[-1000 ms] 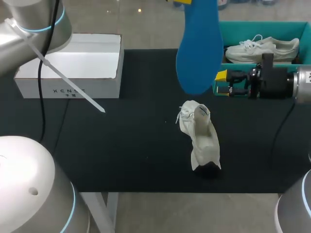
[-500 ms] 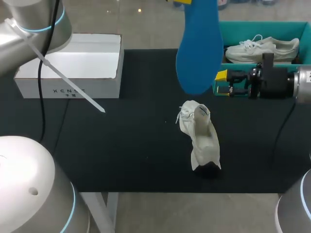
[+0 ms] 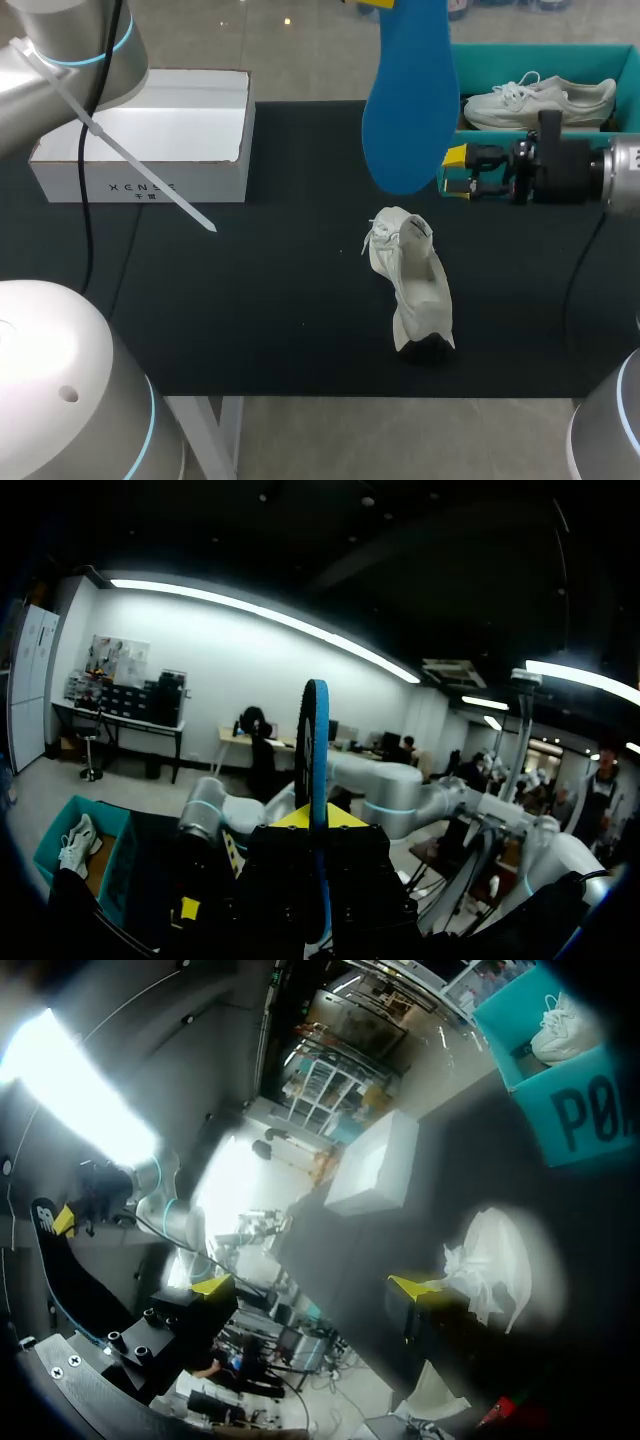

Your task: Take the shoe out of the shoebox, open the shoe tongue, remove and reinsert the insole, then place the shoe into the shoebox

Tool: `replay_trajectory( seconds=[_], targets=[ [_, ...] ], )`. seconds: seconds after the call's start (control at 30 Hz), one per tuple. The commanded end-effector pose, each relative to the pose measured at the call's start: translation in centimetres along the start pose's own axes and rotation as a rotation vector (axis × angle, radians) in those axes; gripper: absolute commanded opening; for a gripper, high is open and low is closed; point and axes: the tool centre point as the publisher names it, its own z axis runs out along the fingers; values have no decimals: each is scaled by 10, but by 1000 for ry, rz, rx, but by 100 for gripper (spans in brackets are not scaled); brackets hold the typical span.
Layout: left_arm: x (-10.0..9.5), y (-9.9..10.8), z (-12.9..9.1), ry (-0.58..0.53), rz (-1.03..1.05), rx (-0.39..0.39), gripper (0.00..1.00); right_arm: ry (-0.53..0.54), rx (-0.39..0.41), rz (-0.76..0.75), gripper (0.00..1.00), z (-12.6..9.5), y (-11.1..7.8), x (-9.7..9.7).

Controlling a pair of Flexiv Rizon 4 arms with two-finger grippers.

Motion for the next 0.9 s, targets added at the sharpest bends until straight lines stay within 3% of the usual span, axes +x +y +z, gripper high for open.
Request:
replay_trajectory(
  seconds=[0.03,0.13,0.37,0.53,0.9],
  targets=[
    [1,0,0,-3,-1,-1,0,56,68,32,100,0,15,-2],
    [1,0,0,-3,-1,-1,0,106,109,90,100,-2,19,3],
    [1,0,0,-3,-1,-1,0,71,174,229,100,-3,22,19],
    [1,0,0,-3,-1,-1,0,41,208,255,100,0,16,34],
    [1,0,0,-3,-1,-1,0,105,240,290,100,10,-10,58]
  ],
)
